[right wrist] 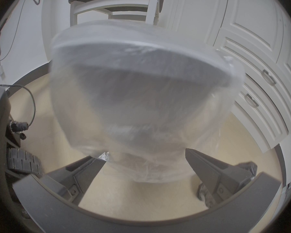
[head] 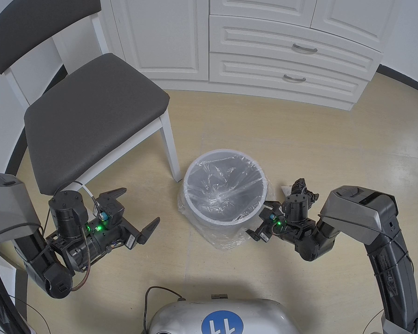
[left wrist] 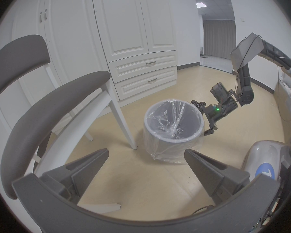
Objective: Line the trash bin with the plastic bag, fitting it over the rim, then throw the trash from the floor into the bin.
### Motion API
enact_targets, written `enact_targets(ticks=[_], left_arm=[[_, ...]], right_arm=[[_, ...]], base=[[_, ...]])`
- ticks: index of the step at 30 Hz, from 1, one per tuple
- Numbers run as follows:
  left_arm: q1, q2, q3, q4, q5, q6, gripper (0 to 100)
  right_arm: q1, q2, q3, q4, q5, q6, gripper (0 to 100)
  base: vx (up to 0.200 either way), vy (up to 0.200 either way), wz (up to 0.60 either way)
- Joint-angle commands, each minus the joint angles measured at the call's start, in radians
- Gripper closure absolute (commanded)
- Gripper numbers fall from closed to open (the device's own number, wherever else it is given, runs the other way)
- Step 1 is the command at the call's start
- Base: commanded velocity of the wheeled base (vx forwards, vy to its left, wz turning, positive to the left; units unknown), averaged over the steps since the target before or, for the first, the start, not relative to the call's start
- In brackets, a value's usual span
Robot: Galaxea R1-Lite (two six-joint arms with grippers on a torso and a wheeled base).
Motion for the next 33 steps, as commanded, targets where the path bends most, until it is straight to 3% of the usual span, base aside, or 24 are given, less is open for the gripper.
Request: enact_targets(ticks=[1, 13, 14, 29, 33], left_arm=[[0.052, -0.099, 0.079, -0.004, 0.002, -0.003, 0], [0.193, -0.278, 0.189, 0.024, 0.000, 0.000, 0], [0.193, -0.278, 0.188, 0.025, 0.000, 0.000, 0], [0.190, -0.203, 0.157, 0.016, -0.005, -0.003, 0], [0.186, -0.189, 0.136, 0.014, -0.005, -0.001, 0]], right_arm=[[-0.016, 0.064, -0.199, 0.101, 0.027, -0.007, 0], [-0.037, 0.087, -0.282, 0.161, 0.033, -0.027, 0], [-0.037, 0.087, -0.282, 0.164, 0.035, -0.027, 100], [-0.039, 0.087, -0.288, 0.170, 0.035, -0.019, 100], [-0.047, 0.092, -0.325, 0.238, 0.035, -0.013, 100]], base=[[0.000, 0.000, 0.00], [0.000, 0.000, 0.00], [0.000, 0.000, 0.00], [0.000, 0.000, 0.00], [0.000, 0.000, 0.00]])
